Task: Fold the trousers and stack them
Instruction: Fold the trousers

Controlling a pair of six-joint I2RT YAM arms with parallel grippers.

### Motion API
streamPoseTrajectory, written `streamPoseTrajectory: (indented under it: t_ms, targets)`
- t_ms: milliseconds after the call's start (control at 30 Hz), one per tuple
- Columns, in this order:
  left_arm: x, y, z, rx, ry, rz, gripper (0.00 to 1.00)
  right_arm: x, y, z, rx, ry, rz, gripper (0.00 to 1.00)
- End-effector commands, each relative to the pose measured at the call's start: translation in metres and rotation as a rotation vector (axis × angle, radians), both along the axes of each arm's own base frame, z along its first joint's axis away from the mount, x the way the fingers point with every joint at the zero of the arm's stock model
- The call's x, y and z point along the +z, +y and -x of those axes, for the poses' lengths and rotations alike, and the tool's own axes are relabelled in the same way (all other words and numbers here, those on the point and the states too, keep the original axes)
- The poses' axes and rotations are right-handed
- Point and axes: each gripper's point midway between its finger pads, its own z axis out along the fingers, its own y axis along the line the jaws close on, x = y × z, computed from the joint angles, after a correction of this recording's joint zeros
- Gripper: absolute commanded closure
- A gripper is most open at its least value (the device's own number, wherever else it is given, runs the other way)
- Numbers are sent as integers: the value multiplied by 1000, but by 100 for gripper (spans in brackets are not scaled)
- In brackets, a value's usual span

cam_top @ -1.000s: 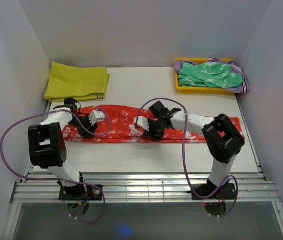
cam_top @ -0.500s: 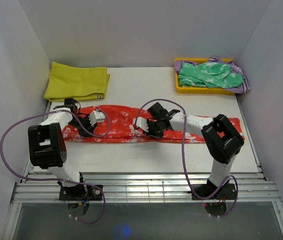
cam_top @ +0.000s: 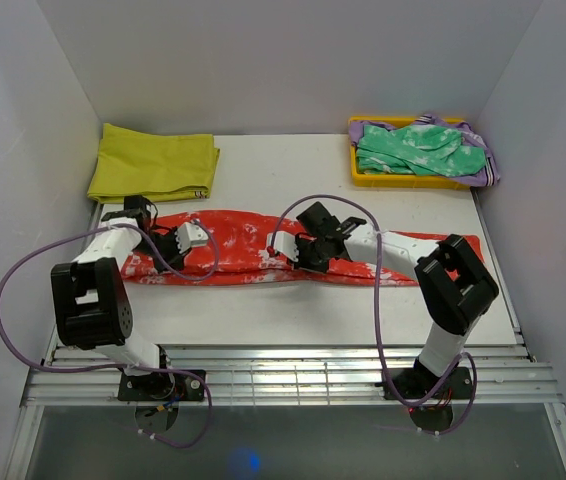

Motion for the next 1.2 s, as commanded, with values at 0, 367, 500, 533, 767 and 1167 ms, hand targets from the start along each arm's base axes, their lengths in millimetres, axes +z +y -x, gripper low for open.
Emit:
streamPoseTrajectory:
  t_ms: [0,367,500,533,767,1167]
  targets:
    - [44,4,-10,-27,-140,-1,100,28,-14,2,-4,-37,31,92]
    - [30,17,32,-51,-75,-18,100,-17,-35,32,1,110,133,69]
    - [5,15,54,-68,-29,-22,100,-23,-34,29,-18,119,141,56]
    - [-6,16,60,-66,-18,-29,100,-22,-33,29,-20,118,137,57]
    - [-25,18,58,-23,23,-32,100,-19,-31,24,-13,102,136,80]
    - [-4,20,28,0,-27,-13,100,-6,-39,21,18,55,159,59]
